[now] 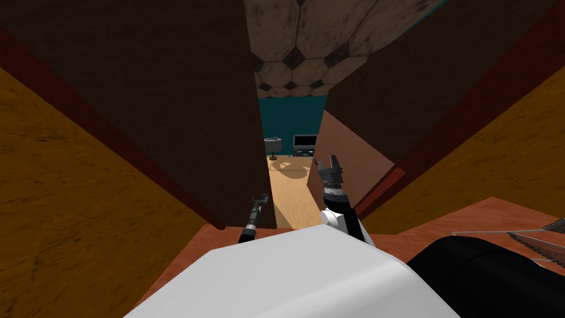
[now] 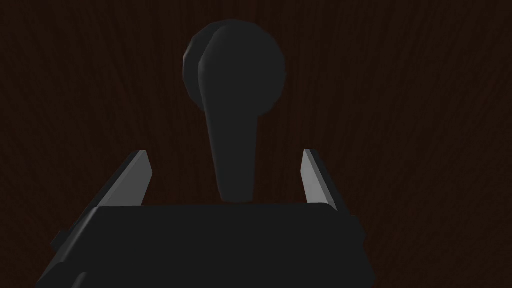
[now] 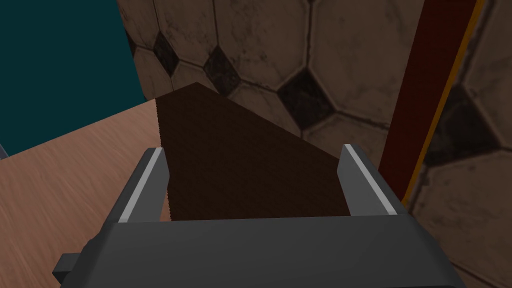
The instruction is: Push the door open
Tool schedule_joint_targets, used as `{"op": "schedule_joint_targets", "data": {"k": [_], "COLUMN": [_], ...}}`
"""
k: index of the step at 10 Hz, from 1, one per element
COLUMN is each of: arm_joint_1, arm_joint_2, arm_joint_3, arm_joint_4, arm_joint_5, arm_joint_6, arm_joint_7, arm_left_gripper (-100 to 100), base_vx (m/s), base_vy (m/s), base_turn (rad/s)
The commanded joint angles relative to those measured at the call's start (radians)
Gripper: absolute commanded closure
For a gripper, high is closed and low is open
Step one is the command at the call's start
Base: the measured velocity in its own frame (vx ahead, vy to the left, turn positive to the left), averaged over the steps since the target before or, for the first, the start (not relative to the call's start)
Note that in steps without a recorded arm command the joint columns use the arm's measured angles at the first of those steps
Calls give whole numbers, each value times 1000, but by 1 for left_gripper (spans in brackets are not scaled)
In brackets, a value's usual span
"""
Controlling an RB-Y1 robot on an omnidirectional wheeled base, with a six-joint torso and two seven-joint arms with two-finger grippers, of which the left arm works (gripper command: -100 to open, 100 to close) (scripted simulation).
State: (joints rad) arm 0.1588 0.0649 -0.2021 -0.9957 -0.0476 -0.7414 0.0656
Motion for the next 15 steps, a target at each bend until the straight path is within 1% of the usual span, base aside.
{"op": "schedule_joint_targets", "data": {"k": [1, 2, 3, 8, 9, 13, 14, 15], "arm_joint_1": [-6, -5, -5, -5, -13, -22, -22, -27], "arm_joint_2": [-8, -4, -4, -4, 1, 12, 12, 15], "arm_joint_3": [5, 3, 3, 3, 16, 51, 51, 69], "arm_joint_4": [11, 8, 8, 8, 10, 21, 21, 26], "arm_joint_5": [2, 1, 1, 1, 7, 21, 21, 29], "arm_joint_6": [-4, -2, -2, -2, 0, 2, 2, 2], "arm_joint_7": [-2, -1, -1, -1, -5, -16, -16, -22], "arm_left_gripper": [-100, -100, 100, 100, 100, 100, 100, 100], "base_vx": [191, 93, -14, -9, 91, 164, 146, 182], "base_vy": [-58, -25, 4, 3, -26, -69, -68, -73], "base_turn": [-24, 1, 3, -6, 17, 46, 11, 55]}}
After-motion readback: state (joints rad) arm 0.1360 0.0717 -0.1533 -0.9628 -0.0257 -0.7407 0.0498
